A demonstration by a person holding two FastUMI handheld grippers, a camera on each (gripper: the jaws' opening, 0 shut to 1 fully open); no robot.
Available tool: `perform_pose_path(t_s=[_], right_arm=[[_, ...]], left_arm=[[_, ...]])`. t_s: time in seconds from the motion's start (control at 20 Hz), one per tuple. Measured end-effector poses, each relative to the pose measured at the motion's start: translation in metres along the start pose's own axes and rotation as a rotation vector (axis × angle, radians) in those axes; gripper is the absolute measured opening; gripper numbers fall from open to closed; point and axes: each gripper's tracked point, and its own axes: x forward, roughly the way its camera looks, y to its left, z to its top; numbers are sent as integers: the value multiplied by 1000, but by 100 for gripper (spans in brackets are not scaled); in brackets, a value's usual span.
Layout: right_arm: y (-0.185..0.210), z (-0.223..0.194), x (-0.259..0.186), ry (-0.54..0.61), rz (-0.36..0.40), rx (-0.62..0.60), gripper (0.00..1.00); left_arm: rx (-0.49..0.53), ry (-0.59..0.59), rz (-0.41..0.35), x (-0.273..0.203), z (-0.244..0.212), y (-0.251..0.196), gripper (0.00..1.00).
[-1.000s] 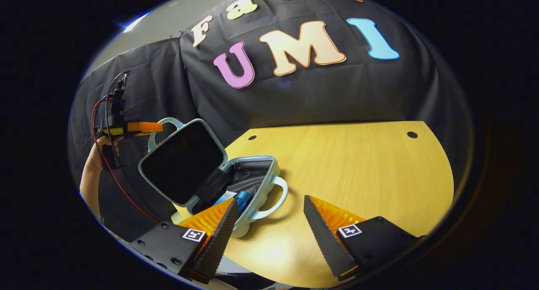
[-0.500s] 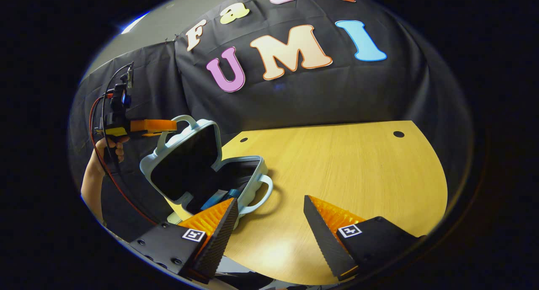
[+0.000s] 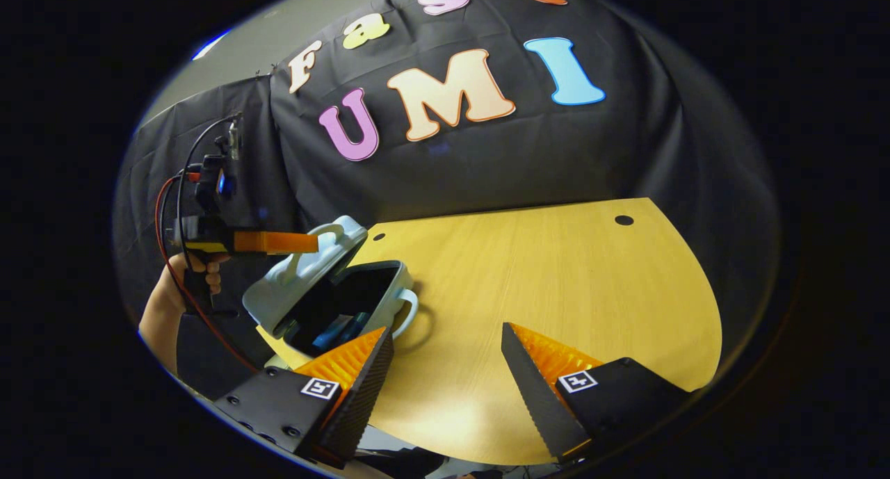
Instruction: First open the suitcase, pack the skin care products into it, and then close the suitcase.
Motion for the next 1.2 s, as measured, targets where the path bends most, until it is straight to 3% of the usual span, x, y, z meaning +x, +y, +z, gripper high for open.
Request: perform_pose_path(t_s=[0.1, 0.2, 0.35, 0.65, 0.75, 0.8, 0.9, 1.2], right_arm=[[-7, 4, -7, -10, -6, -1, 94], [-16, 11, -15, -27, -6, -8, 98], [-30, 33, -26, -87, -17, -46, 98], [-45, 127, -58, -383, -123, -186, 98], [-43, 159, -70, -492, -183, -205, 93], [-39, 173, -78, -545, -203, -211, 98], [-27, 194, -90, -629, -230, -220, 97], [-7, 221, -124, -736, -301, -216, 98]], left_arm=[[16, 32, 6, 12, -17, -12, 1], [1, 30, 27, 17, -24, -24, 8], [10, -70, 56, 10, -13, -52, 92], [106, -407, 259, -42, 52, -77, 96], [127, -459, 257, -52, 64, -92, 96], [131, -474, 244, -56, 70, -97, 96], [142, -493, 219, -66, 83, -100, 96], [176, -593, 200, -93, 123, -88, 96]])
